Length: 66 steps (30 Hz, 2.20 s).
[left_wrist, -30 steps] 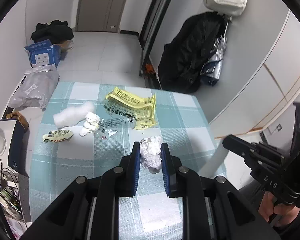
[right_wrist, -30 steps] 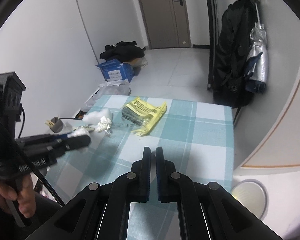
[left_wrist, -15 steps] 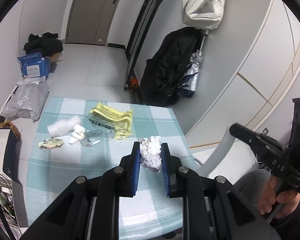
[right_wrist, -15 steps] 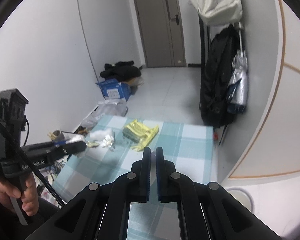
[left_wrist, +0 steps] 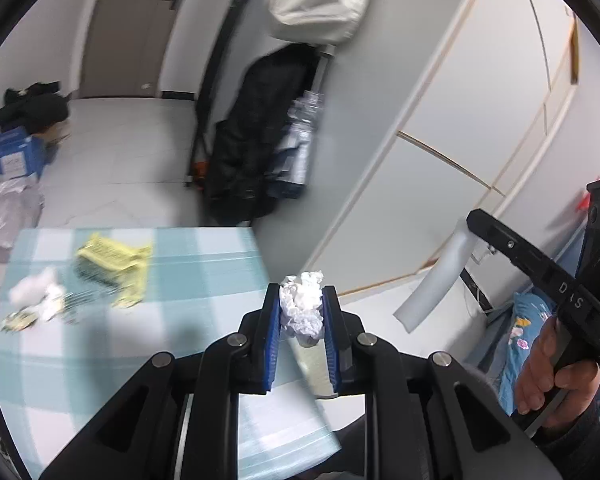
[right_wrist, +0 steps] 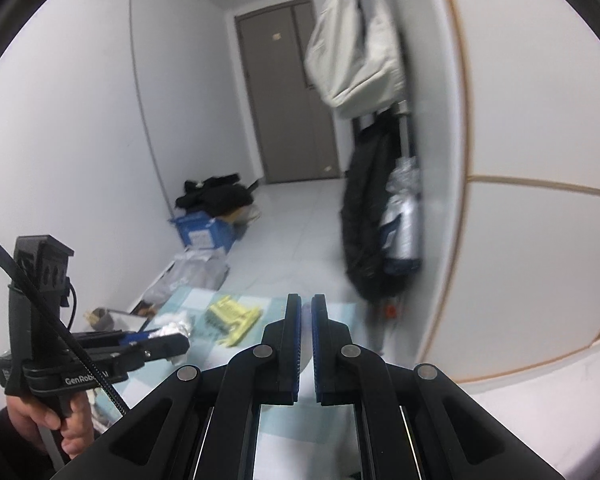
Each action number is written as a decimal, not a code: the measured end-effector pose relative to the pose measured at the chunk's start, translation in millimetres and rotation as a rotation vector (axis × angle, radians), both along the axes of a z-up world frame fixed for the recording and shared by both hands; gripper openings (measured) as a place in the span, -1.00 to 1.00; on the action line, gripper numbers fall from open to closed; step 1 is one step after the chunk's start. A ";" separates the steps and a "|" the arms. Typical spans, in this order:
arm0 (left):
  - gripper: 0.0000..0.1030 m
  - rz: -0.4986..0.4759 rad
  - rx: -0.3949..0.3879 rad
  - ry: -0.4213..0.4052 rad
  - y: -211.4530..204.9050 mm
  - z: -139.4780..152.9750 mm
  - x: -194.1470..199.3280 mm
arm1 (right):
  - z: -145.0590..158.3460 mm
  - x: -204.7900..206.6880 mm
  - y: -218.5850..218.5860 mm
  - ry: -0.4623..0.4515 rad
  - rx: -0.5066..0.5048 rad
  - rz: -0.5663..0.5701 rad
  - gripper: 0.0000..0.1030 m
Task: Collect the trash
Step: 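Lift the tissue wad with the left gripper and carry it to the grey bin, then lower the tissue wad into the grey bin and open the left gripper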
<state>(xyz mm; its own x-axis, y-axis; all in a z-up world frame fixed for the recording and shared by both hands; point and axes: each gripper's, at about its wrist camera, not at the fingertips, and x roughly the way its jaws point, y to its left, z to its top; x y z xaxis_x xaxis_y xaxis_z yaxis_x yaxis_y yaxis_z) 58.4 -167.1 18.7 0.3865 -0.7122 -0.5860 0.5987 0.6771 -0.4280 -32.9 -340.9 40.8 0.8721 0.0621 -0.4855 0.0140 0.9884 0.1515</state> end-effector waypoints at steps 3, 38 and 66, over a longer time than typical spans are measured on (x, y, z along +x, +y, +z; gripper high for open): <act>-0.71 -0.044 0.018 0.006 -31.4 0.9 1.7 | 5.3 -12.1 -27.7 -0.016 -0.001 -0.044 -0.92; -0.71 -0.437 0.526 0.422 -274.0 -207.5 16.9 | -256.5 0.3 -214.2 0.402 0.314 -0.334 -0.92; -0.17 -0.424 0.711 0.595 -293.4 -263.6 20.3 | -373.5 0.1 -217.5 0.587 0.520 -0.327 -0.85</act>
<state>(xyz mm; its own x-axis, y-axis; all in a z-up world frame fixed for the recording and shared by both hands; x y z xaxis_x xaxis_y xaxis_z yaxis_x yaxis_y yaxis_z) 78.7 -460.5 -245.0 -0.3082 -0.1346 -0.9418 0.6699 0.6722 -0.3153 -32.8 -558.4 -332.8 0.5003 0.1912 -0.8445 0.5051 0.7278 0.4640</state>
